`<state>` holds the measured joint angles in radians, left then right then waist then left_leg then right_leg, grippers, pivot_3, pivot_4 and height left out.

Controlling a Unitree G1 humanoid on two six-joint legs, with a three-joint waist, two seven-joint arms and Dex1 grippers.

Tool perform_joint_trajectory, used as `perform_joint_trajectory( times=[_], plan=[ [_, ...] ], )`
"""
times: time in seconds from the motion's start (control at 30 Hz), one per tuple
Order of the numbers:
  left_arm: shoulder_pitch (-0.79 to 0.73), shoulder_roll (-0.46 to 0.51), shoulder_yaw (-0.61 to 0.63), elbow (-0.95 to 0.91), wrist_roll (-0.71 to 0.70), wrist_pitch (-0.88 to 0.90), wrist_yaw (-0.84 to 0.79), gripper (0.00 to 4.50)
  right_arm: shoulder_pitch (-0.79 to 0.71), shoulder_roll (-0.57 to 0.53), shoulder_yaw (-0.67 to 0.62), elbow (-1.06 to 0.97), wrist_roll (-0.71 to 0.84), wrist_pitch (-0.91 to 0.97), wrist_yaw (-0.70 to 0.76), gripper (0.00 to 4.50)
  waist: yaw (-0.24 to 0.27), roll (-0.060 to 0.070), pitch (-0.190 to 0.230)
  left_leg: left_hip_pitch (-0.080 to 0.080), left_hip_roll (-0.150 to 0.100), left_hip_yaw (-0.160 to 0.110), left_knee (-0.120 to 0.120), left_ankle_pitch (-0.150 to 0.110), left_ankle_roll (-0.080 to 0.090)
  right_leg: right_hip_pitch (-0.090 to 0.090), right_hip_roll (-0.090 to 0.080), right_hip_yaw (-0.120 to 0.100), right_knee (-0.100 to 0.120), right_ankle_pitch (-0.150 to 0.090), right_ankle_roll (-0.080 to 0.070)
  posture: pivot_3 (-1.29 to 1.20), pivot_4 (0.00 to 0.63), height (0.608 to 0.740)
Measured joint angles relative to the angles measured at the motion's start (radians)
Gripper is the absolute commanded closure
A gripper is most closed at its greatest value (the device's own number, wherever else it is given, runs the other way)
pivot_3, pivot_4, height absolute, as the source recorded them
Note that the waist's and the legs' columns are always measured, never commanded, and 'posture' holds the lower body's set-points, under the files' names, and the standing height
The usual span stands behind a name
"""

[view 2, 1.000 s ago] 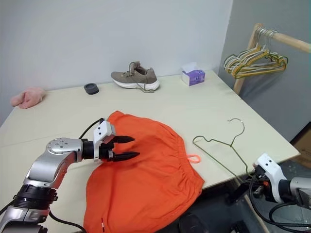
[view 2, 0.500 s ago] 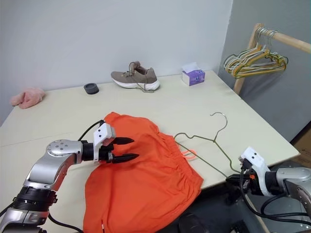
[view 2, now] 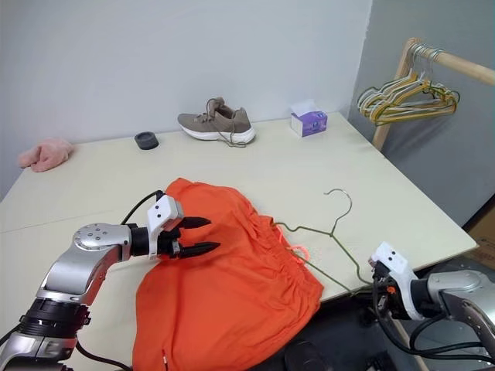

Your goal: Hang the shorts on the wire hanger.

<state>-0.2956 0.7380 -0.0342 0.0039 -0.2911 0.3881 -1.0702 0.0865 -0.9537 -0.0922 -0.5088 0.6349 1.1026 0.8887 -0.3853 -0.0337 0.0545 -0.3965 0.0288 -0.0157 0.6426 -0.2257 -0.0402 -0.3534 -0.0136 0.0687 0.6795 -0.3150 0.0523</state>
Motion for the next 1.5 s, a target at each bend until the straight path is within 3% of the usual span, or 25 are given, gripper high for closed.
perform_joint_trajectory(
  times=[0.17,0.4,0.67,0.77,0.9,1.2,1.5],
  plan=[
    [0.0,-0.001,0.002,-0.01,-0.012,0.016,0.013,0.85,-0.063,0.037,0.018,0.061,0.052,0.073,-0.01,4.5,0.0,0.0,0.0,0.0,0.0,0.0,0.0,0.0,0.0,0.0,0.0,0.0,0.0,0.0,0.0,-0.37,0.0,0.74],
    [-0.004,-0.003,0.004,-0.009,-0.016,0.018,0.034,0.85,-0.26,0.071,0.061,0.17,0.177,0.283,0.018,4.5,0.001,0.0,0.0,0.0,0.0,0.0,0.0,0.0,0.0,0.0,0.0,0.0,0.0,0.0,0.0,-0.35,0.0,0.74],
    [-0.011,-0.009,0.031,-0.011,-0.031,0.027,0.055,0.85,-0.521,0.334,0.069,0.33,0.172,0.472,-0.156,4.5,0.006,0.001,0.001,-0.002,0.0,-0.001,0.0,0.0,0.0,-0.002,0.0,0.0,0.001,0.0,0.0,-0.34,0.0,0.74],
    [-0.011,-0.01,0.056,-0.013,-0.071,0.061,0.055,0.85,-0.572,0.366,0.047,0.324,0.172,0.489,-0.198,4.5,0.019,0.001,0.001,-0.003,0.0,-0.001,0.001,0.0,0.0,-0.003,0.0,0.0,0.001,0.0,0.0,-0.34,0.0,0.74],
    [-0.027,-0.022,0.109,0.014,-0.118,0.091,0.07,0.85,-0.598,0.34,0.043,0.231,0.171,0.442,-0.213,4.5,0.03,0.002,0.001,-0.003,0.0,-0.001,0.001,0.0,0.0,-0.003,0.0,-0.001,0.002,0.001,0.001,-0.34,0.0,0.74],
    [-0.145,-0.007,0.238,0.19,-0.183,0.15,0.093,0.85,-0.482,0.088,0.3,-0.089,0.063,0.128,-0.103,4.5,0.032,0.001,0.001,-0.003,0.0,0.0,0.001,0.0,0.0,-0.004,0.0,0.0,0.001,0.0,0.001,-0.35,0.0,0.74],
    [-0.078,0.046,0.213,0.171,-0.182,0.157,-0.036,0.85,-0.433,0.041,0.388,-0.018,-0.029,0.051,-0.082,4.5,0.02,0.001,0.001,-0.002,0.0,-0.001,0.001,0.0,0.0,-0.004,0.0,0.0,0.001,0.001,0.001,-0.35,0.0,0.74]
  ],
)
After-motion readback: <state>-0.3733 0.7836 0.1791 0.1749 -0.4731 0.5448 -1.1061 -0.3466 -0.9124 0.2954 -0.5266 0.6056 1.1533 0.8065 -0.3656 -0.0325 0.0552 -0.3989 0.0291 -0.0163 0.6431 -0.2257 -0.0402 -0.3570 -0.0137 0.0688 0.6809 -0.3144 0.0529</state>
